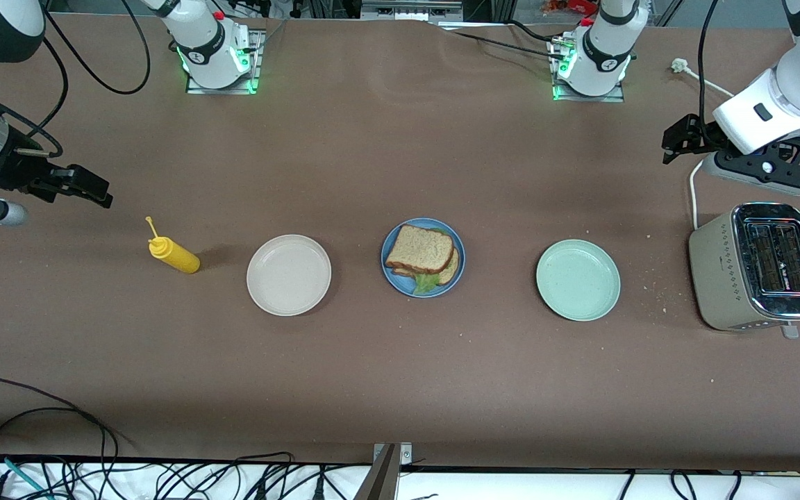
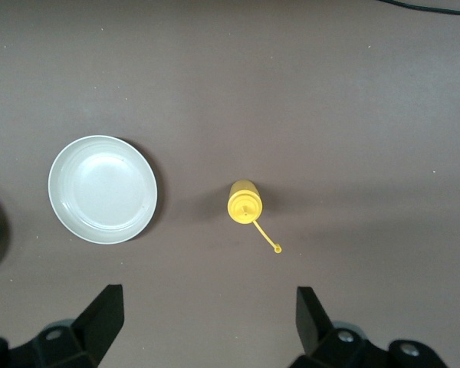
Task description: Make sandwich in blue plate with both arms
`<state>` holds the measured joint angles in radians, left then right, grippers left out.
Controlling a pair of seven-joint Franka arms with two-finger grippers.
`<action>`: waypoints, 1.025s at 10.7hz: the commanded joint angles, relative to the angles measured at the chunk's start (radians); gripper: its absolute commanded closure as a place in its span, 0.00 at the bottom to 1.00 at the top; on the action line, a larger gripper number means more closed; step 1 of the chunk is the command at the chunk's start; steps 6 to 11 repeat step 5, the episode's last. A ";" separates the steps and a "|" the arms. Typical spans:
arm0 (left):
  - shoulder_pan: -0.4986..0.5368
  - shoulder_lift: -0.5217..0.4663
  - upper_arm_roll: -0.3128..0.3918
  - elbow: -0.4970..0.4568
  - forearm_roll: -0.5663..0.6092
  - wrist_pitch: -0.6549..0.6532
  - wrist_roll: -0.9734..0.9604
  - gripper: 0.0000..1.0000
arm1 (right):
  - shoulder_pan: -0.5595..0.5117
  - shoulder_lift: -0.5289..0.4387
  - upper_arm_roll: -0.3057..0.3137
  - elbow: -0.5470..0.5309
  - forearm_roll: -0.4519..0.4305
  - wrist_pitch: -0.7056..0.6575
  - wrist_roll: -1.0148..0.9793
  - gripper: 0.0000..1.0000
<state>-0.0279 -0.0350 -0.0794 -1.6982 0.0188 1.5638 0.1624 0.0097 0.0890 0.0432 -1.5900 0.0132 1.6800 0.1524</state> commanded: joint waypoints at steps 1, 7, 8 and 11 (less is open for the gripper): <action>-0.006 0.003 0.003 0.017 0.012 -0.021 -0.011 0.00 | -0.024 -0.029 0.023 -0.022 0.021 0.000 0.016 0.00; -0.006 0.003 0.003 0.017 0.010 -0.021 -0.012 0.00 | -0.024 -0.029 0.023 -0.021 0.021 -0.011 0.016 0.00; -0.006 0.003 0.003 0.017 0.010 -0.021 -0.012 0.00 | -0.024 -0.029 0.023 -0.021 0.021 -0.011 0.016 0.00; -0.006 0.003 0.003 0.017 0.010 -0.021 -0.012 0.00 | -0.024 -0.029 0.023 -0.021 0.021 -0.011 0.016 0.00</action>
